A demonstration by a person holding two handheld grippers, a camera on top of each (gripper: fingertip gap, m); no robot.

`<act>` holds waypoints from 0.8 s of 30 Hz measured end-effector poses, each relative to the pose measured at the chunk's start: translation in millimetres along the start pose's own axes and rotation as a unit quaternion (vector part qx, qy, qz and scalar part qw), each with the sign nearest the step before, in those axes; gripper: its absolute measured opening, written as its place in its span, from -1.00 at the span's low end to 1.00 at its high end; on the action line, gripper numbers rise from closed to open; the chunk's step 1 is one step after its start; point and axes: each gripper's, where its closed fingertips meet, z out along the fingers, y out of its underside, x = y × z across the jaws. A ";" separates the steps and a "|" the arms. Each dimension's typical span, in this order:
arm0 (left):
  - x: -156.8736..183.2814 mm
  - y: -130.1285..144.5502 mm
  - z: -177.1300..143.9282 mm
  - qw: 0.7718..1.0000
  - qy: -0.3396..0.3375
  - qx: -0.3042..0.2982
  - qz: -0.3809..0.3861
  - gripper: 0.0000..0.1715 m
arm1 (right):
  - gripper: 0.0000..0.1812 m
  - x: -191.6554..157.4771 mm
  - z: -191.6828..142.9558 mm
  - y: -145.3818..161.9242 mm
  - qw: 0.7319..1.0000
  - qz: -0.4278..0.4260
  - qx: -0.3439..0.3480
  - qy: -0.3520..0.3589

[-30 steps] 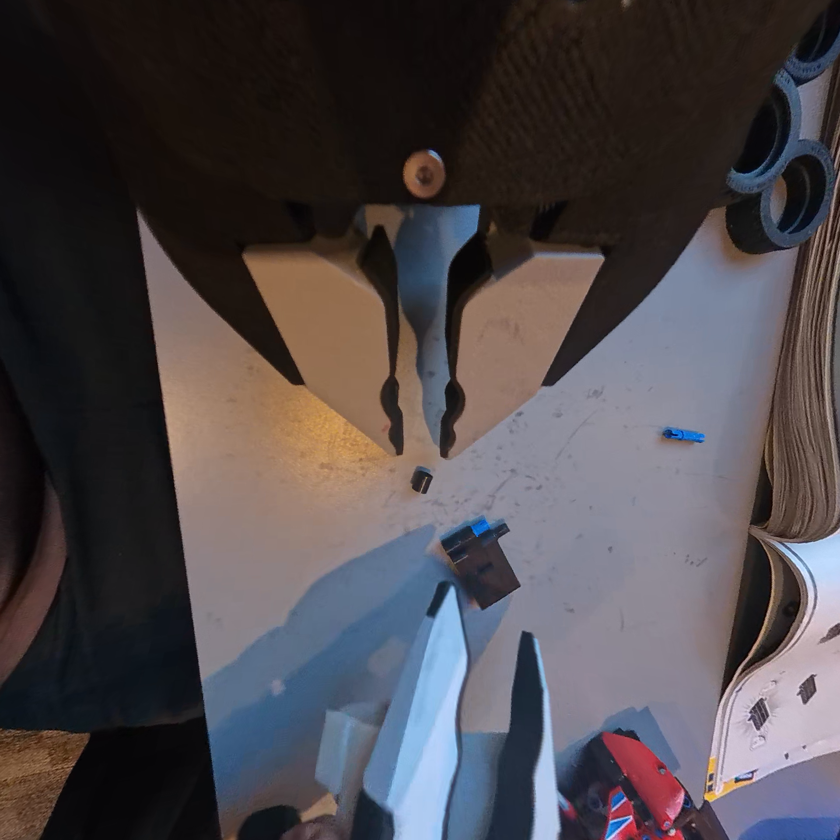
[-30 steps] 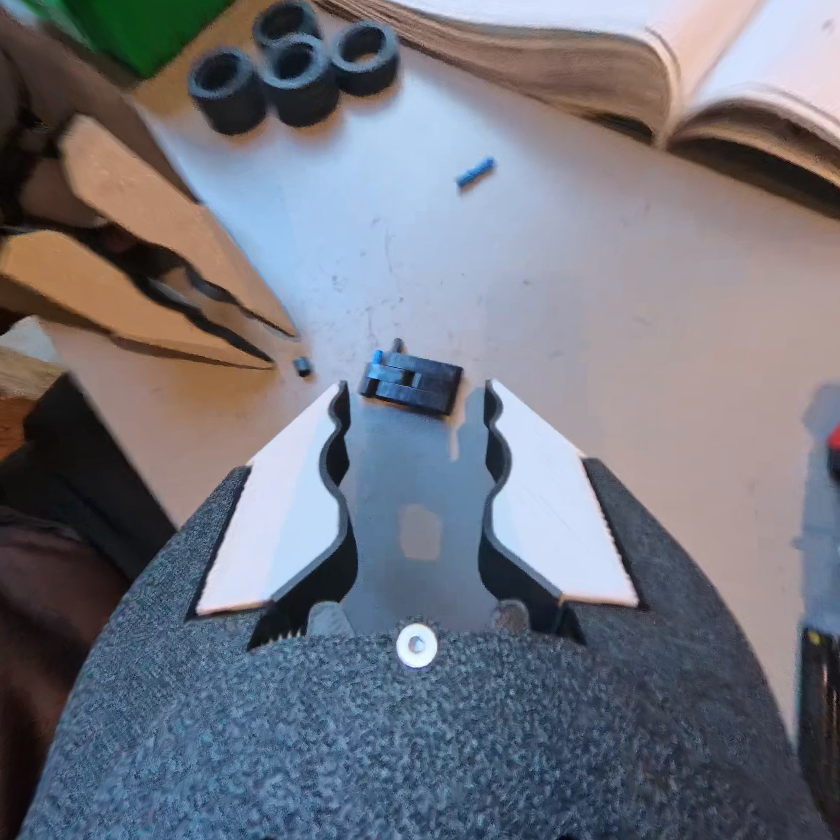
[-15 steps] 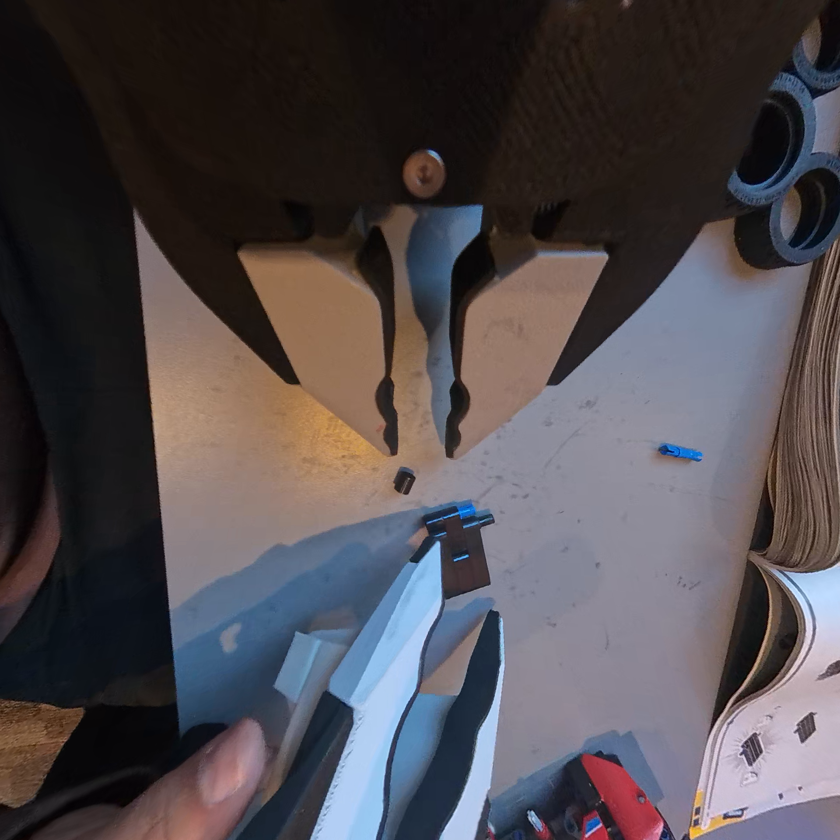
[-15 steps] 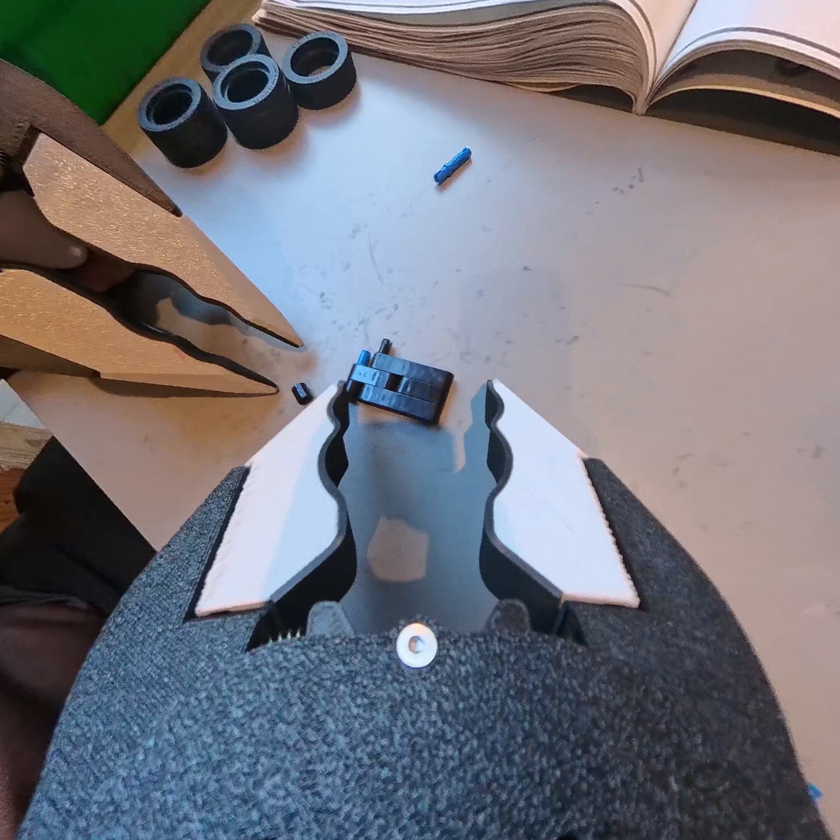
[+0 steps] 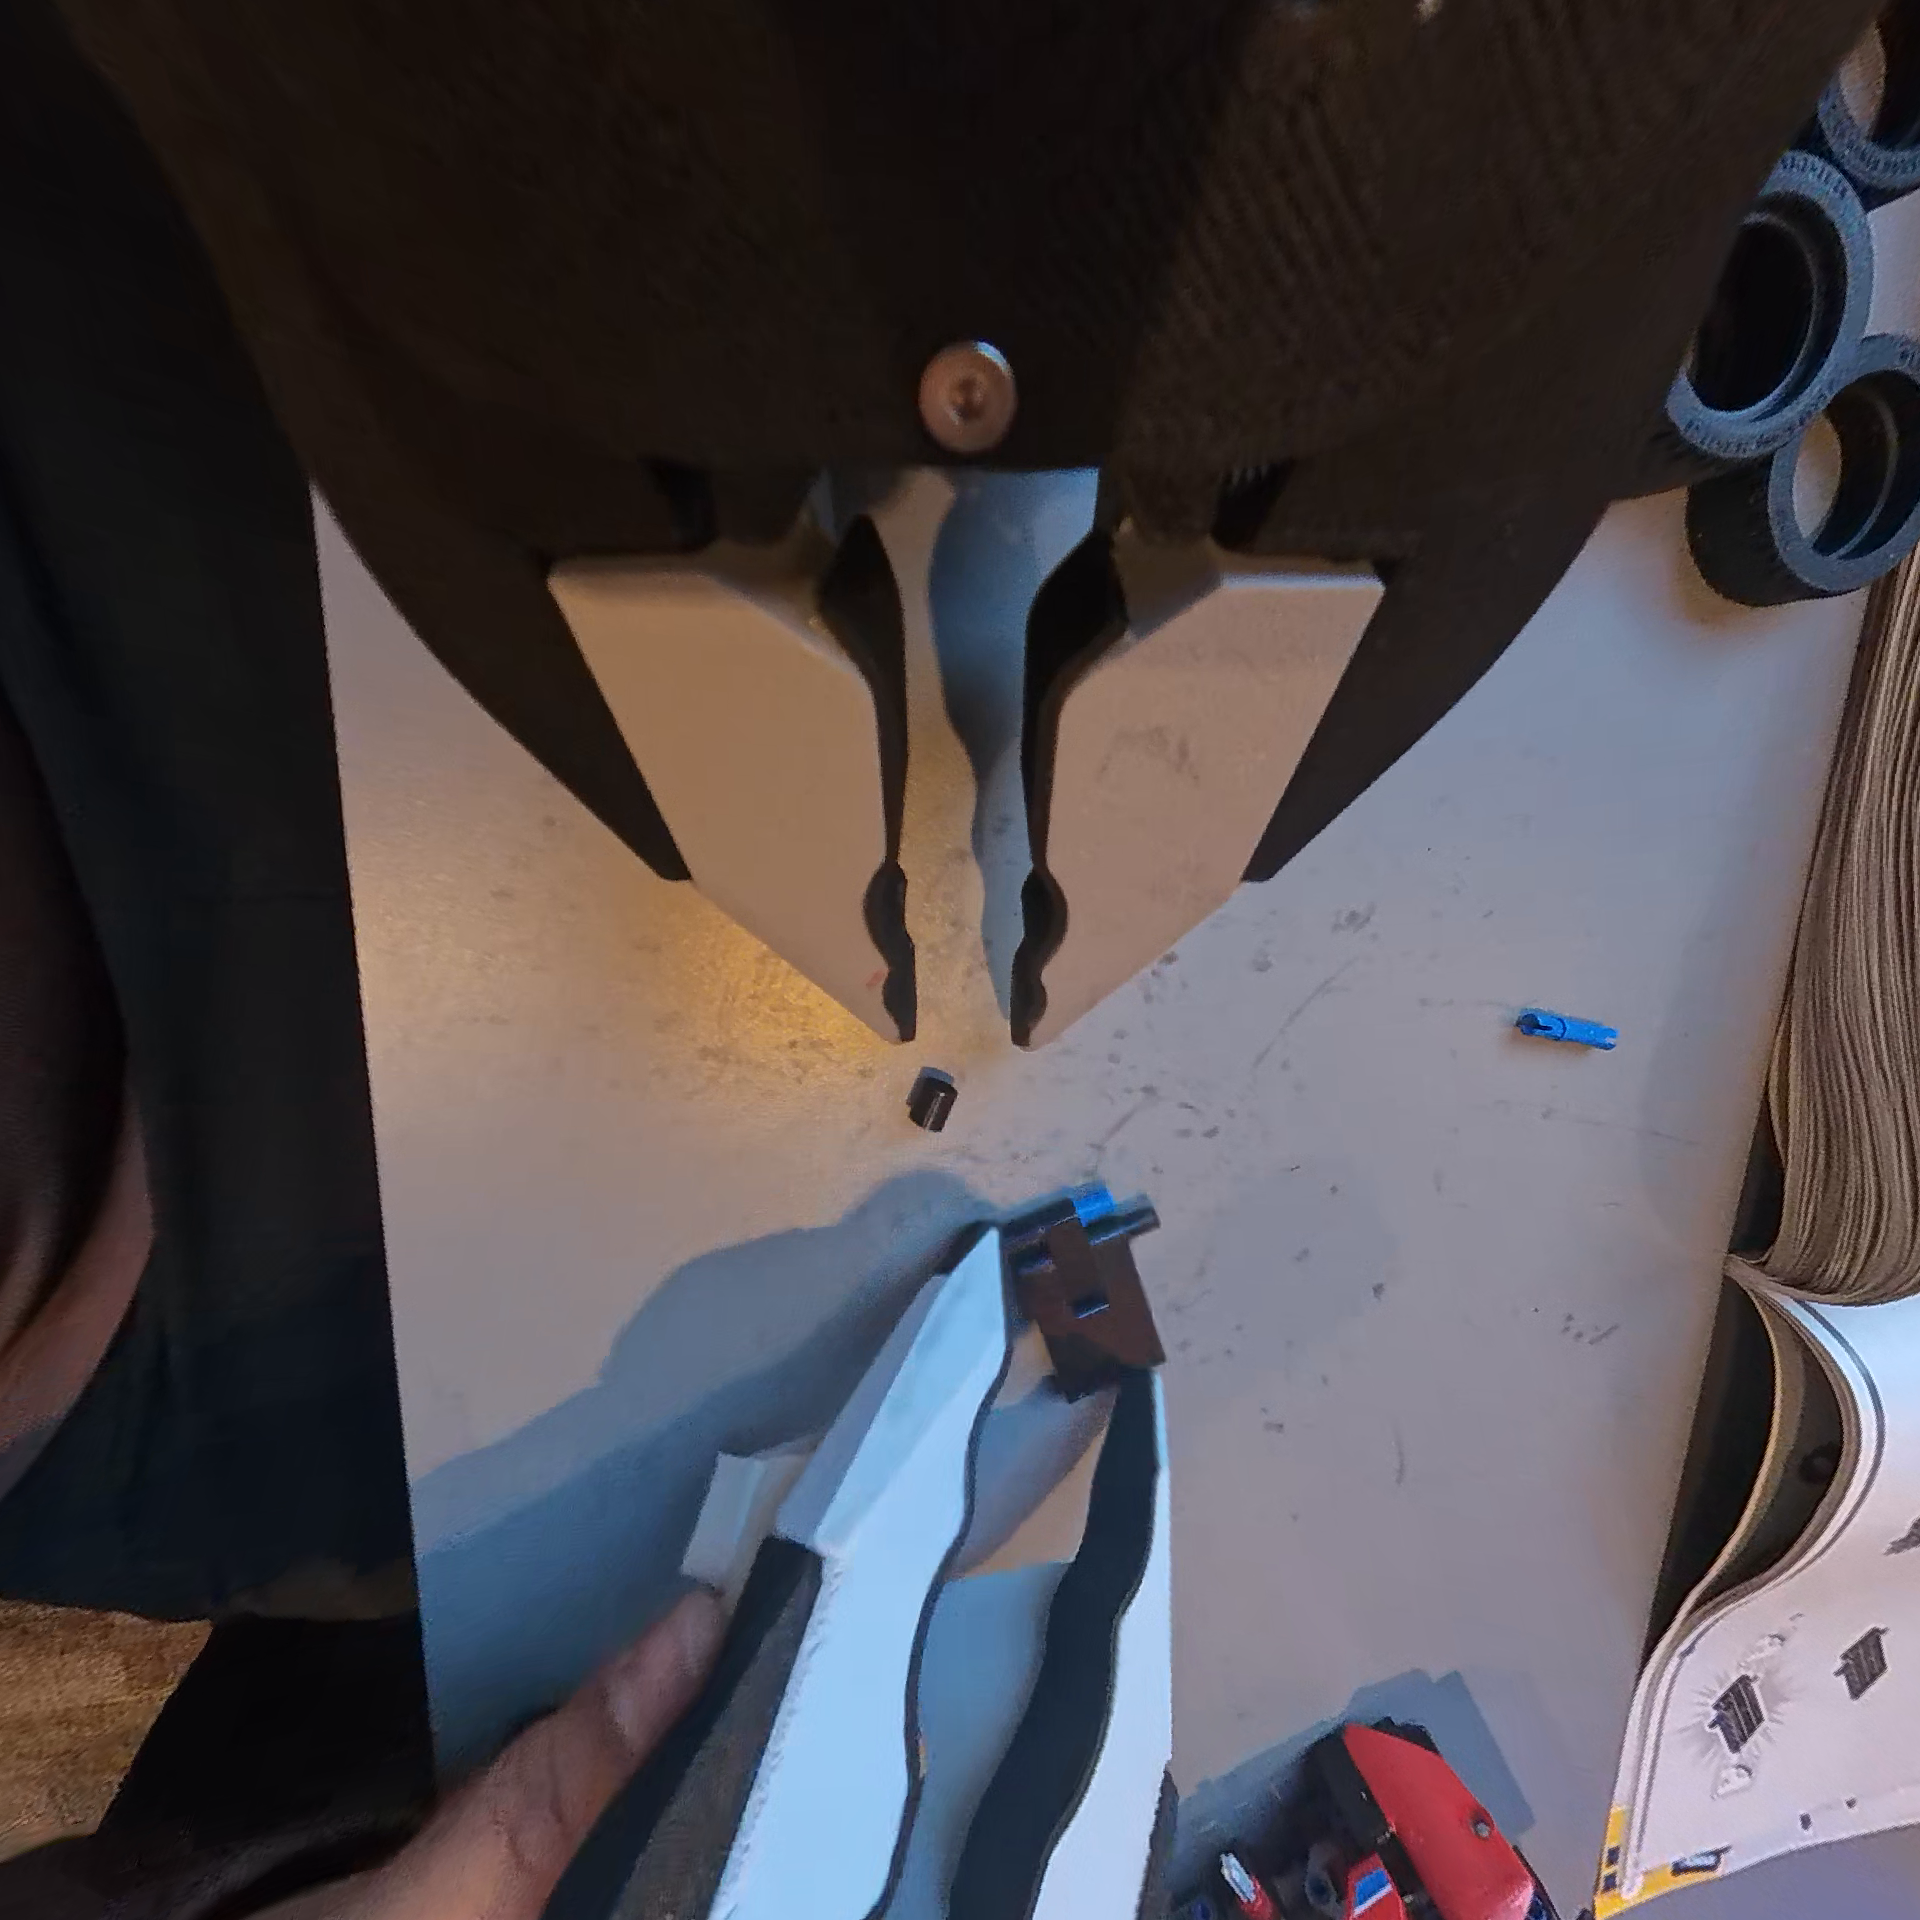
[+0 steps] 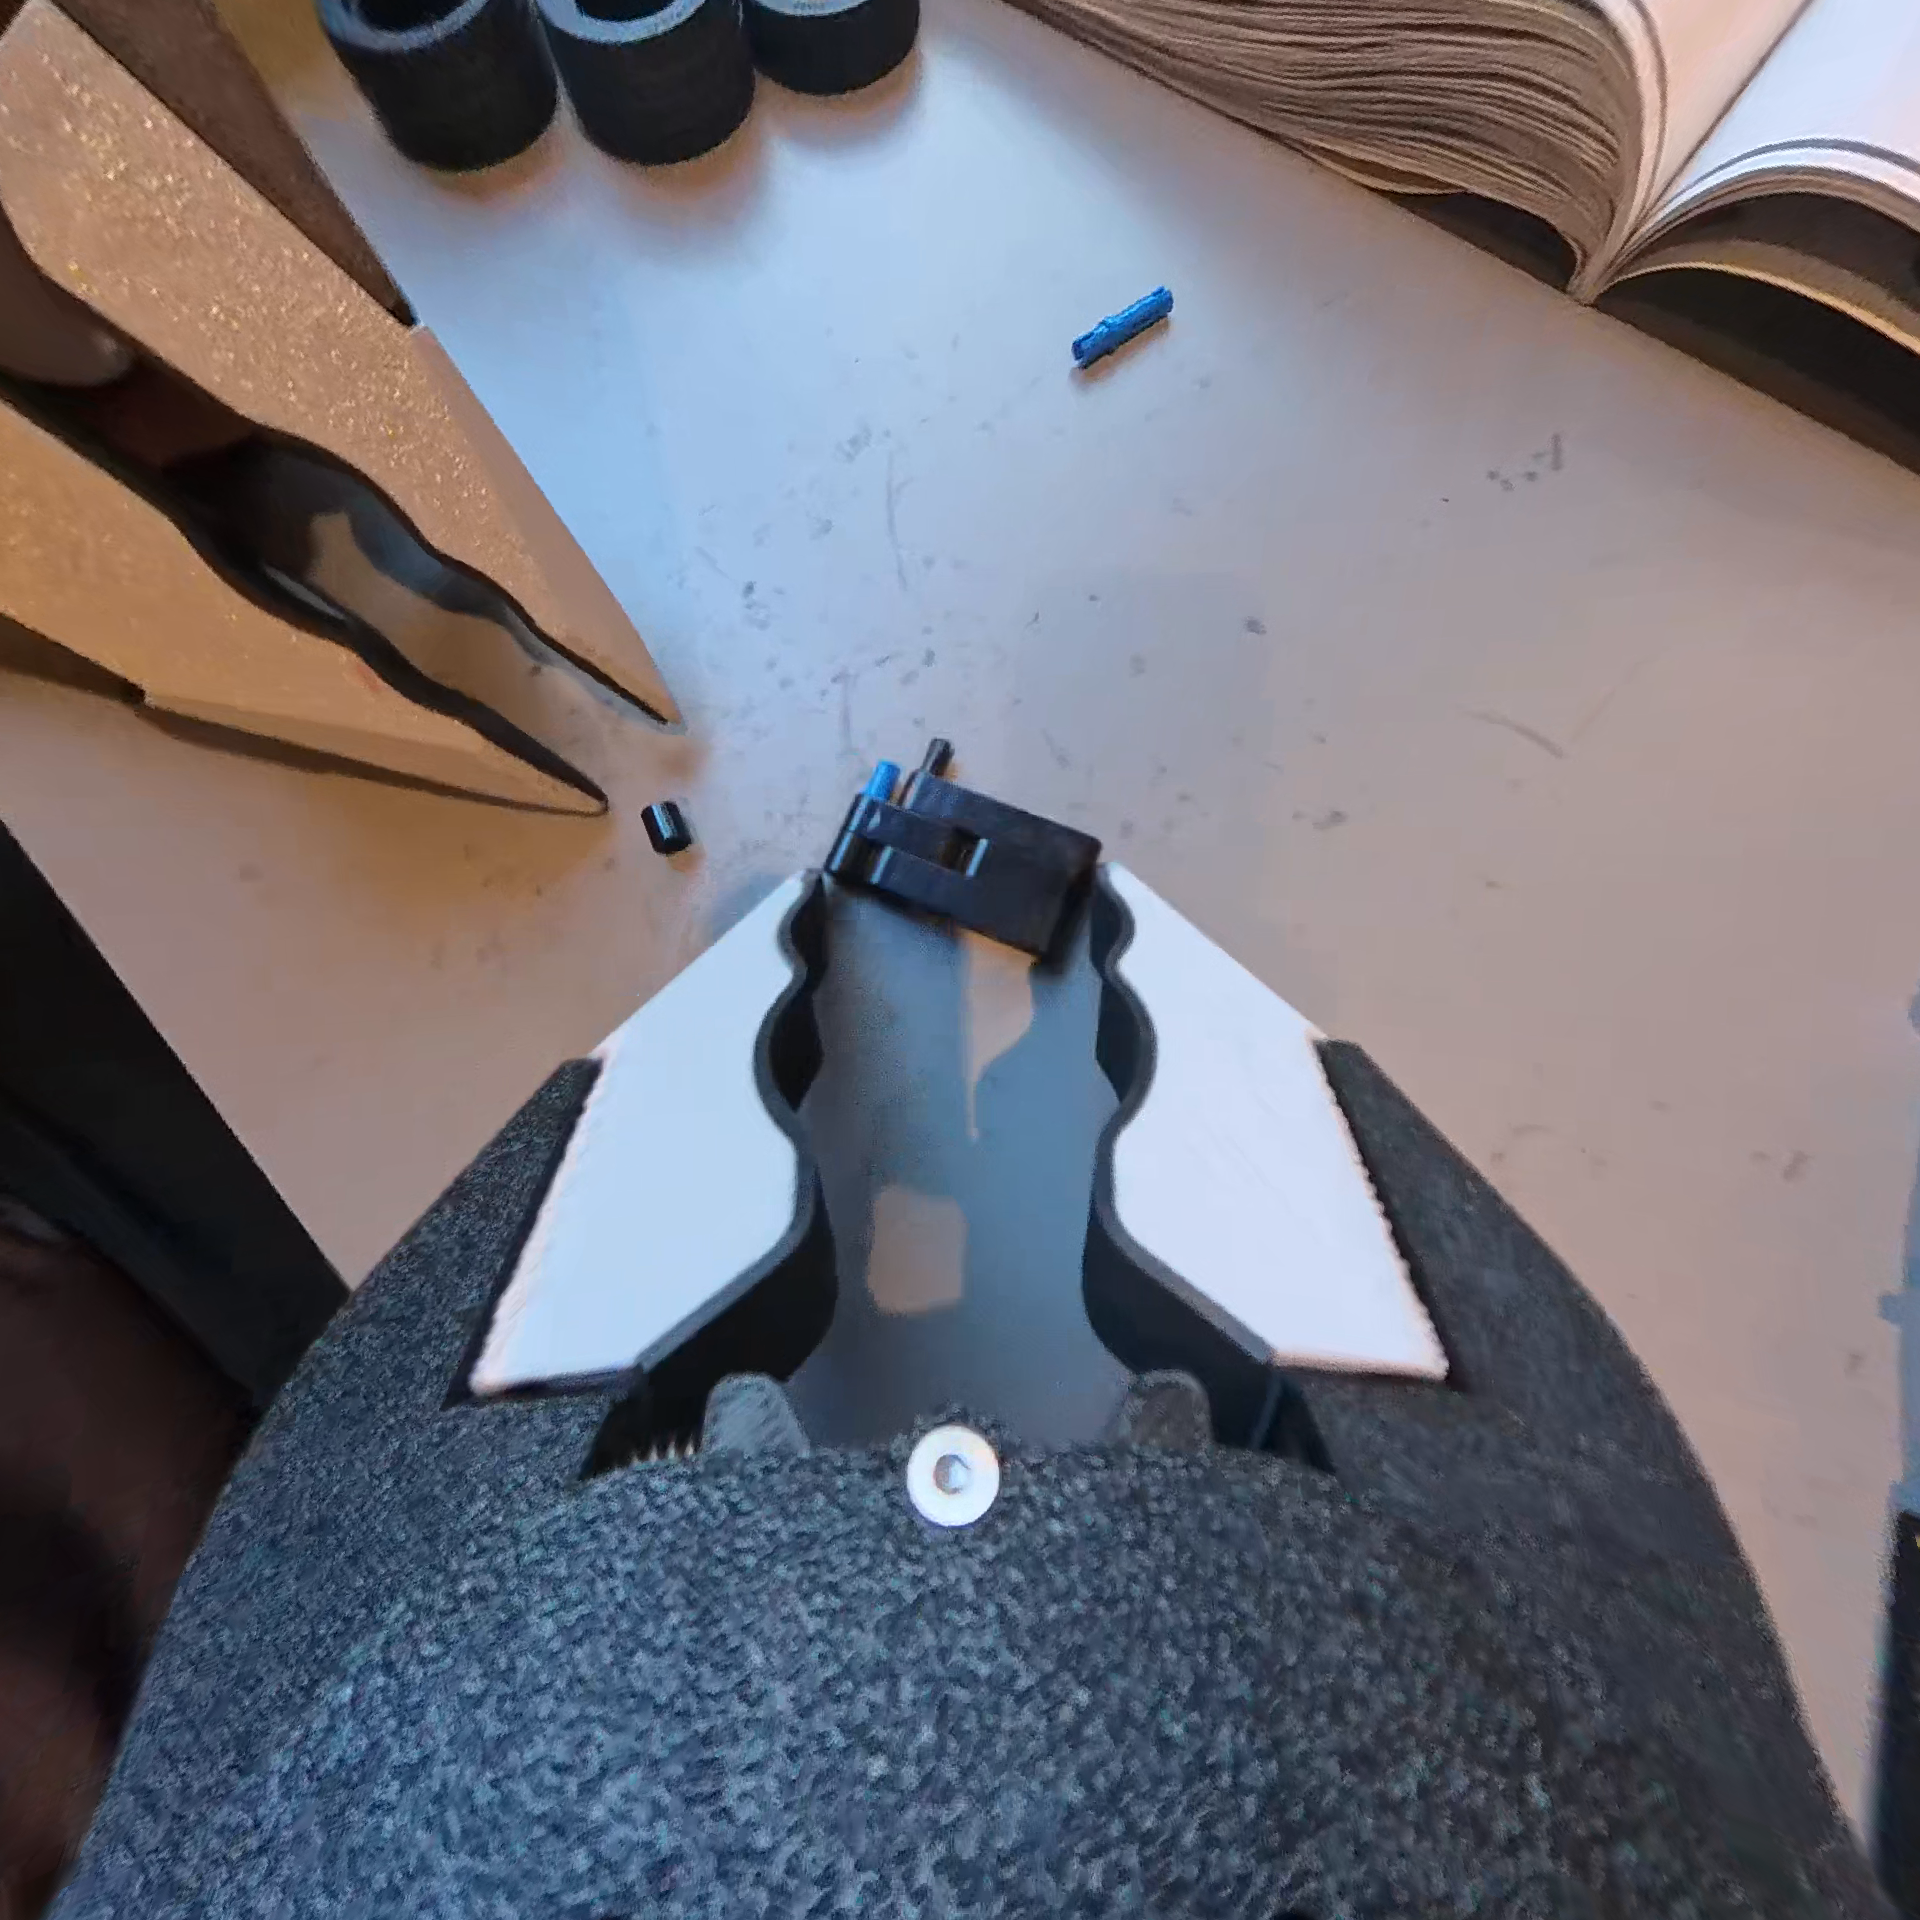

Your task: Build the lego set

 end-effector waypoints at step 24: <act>0.9 0.1 0.2 1.000 0.007 0.000 -0.003 -0.84 | -0.17 3.6 6.6 -4.3 0.997 0.042 -0.008 0.062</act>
